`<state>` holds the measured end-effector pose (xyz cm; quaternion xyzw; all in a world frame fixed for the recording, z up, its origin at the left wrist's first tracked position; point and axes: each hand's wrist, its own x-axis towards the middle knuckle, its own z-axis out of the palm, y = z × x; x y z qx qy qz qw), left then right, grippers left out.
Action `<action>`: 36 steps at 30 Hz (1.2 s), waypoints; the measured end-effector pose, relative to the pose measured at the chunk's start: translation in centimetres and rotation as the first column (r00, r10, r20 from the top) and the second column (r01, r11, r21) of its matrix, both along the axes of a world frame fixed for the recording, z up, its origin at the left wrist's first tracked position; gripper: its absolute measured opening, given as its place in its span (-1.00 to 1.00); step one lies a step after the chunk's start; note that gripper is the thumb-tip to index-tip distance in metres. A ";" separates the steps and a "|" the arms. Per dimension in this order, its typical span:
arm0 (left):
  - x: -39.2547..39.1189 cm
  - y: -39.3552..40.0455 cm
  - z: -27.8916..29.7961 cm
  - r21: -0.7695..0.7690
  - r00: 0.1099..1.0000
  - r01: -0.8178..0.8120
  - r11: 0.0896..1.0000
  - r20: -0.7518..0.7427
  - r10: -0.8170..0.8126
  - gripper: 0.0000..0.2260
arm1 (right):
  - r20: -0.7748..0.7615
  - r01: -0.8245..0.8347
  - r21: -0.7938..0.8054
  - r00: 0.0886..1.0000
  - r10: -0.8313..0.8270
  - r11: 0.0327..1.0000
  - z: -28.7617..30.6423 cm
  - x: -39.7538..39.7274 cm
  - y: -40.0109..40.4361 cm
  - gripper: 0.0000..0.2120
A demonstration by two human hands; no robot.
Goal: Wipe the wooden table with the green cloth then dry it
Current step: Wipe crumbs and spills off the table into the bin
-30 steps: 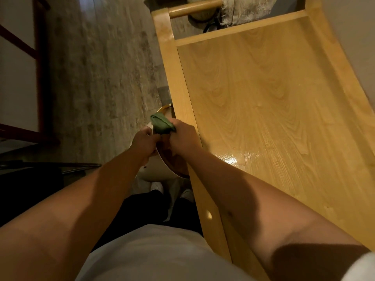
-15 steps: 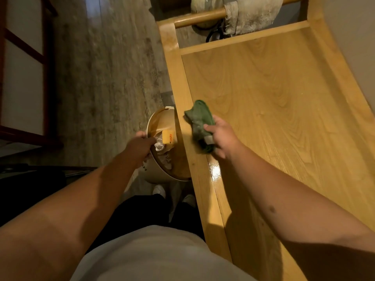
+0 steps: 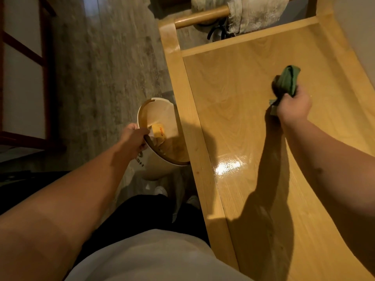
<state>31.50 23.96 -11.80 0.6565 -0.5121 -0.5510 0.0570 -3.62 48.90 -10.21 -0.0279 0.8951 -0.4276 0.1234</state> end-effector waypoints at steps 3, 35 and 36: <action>-0.3 -1.1 -0.3 0.008 1.000 0.002 1.000 -0.020 -0.002 -0.78 | -0.080 -0.082 0.168 0.992 0.096 0.982 -1.5 -0.5 -0.5 -0.50; -2.6 -12.7 0.0 0.131 0.969 0.242 0.962 -0.077 -0.233 -0.87 | 0.104 -0.632 -0.136 0.757 0.645 0.763 -0.6 25.5 -22.1 -0.60; -2.7 -12.8 0.0 0.122 0.968 0.248 0.961 -0.066 -0.241 -0.86 | 0.138 -0.570 -0.203 0.788 0.600 0.796 -0.6 25.9 -22.1 -0.62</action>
